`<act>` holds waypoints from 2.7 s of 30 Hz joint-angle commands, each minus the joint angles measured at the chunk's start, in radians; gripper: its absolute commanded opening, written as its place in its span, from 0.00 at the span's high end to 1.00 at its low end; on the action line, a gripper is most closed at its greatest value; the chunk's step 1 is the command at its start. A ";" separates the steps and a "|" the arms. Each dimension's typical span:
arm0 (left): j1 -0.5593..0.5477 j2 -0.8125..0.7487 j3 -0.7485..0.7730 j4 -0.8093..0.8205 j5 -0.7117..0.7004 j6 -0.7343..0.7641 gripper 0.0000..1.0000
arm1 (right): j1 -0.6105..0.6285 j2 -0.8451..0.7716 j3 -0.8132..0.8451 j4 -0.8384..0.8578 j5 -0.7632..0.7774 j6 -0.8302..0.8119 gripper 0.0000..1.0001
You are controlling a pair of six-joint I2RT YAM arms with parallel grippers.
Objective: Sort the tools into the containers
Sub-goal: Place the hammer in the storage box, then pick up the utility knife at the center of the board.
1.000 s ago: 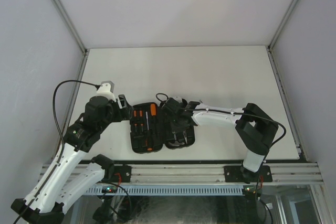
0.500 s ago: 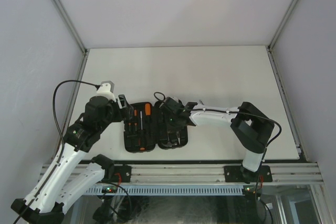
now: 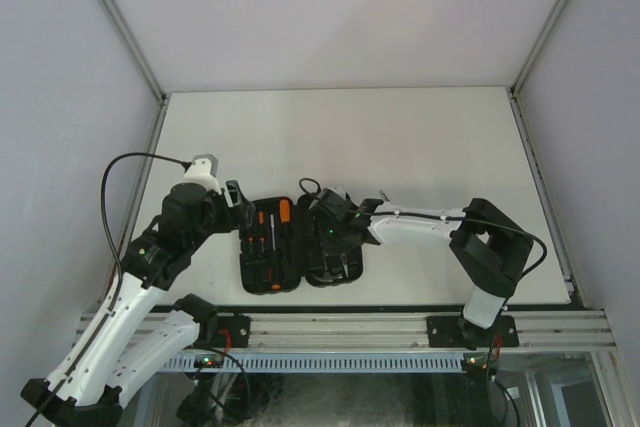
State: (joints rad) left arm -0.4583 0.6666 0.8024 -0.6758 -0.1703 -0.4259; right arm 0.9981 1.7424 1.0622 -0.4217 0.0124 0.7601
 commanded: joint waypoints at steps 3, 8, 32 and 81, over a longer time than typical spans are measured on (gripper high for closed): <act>0.006 0.003 -0.017 0.027 0.041 -0.031 0.26 | -0.013 -0.128 0.010 -0.160 0.051 -0.100 0.83; 0.006 0.012 -0.031 0.028 0.027 -0.063 0.27 | -0.022 -0.227 0.011 -0.107 0.100 -0.118 0.77; 0.006 0.064 -0.052 -0.007 0.001 -0.161 0.30 | -0.297 -0.615 -0.285 -0.163 0.176 -0.218 0.56; 0.006 0.059 0.028 -0.056 -0.071 0.007 0.25 | -0.555 -0.069 0.006 -0.159 0.069 -0.486 0.62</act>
State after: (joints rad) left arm -0.4576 0.7368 0.8234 -0.7586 -0.2413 -0.4332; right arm 0.4519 1.7218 1.0428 -0.5880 0.0570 0.2939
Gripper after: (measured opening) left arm 0.748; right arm 0.385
